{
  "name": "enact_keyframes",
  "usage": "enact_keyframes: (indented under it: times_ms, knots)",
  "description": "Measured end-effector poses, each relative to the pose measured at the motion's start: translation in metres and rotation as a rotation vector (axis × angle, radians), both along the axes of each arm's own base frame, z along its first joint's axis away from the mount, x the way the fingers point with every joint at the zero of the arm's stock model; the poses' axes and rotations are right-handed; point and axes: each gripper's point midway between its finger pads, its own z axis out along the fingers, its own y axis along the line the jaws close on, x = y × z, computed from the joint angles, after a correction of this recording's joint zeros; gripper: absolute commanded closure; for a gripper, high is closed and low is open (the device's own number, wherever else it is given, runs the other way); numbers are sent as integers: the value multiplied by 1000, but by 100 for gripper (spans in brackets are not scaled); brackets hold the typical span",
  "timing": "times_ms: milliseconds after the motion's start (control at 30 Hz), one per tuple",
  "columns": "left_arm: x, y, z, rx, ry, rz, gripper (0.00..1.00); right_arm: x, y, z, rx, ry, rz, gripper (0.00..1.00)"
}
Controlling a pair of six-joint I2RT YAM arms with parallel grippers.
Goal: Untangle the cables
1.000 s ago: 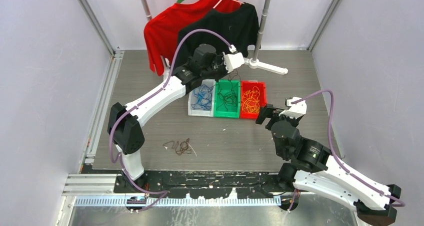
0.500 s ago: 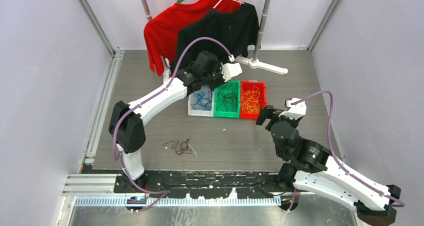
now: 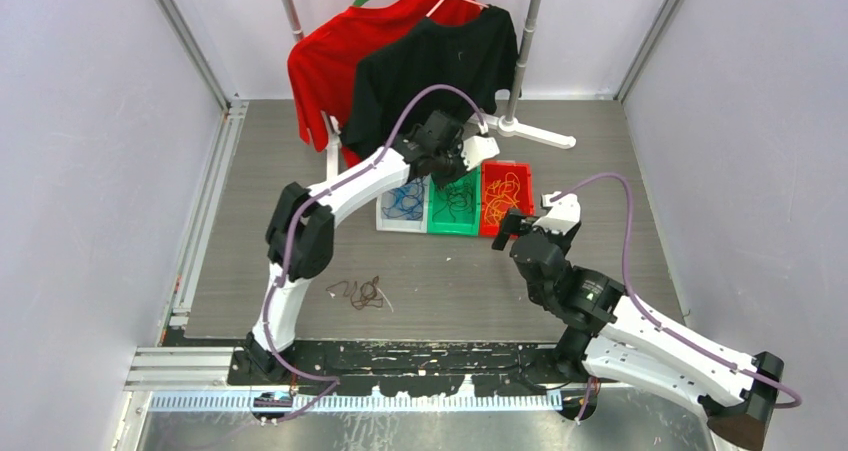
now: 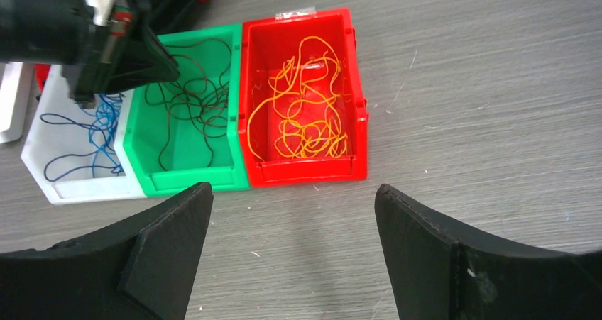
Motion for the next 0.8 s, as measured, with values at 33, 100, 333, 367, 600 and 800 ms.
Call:
enact_keyframes:
  times_ms: [33, 100, 333, 367, 600, 800]
  knots:
    - [4, -1, -12, 20, 12, 5, 100, 1, 0, -3, 5, 5, -2, 11]
    - [9, -1, -36, 62, 35, 16, 100, 2, 0, -10, 13, 15, -5, 12]
    - [7, 12, -73, 150, 99, 40, 63, 2, -5, -13, 73, 9, -27, 13]
    - [7, 12, -71, 150, 100, 41, 56, 3, -5, -13, 78, 9, -28, 13]
    - [9, 10, -36, 61, 147, 29, 0, 2, -1, -11, 105, 8, -9, 11]
    - [-12, 20, 11, -19, 206, -26, 0, 0, 5, -2, 128, 2, 38, 8]
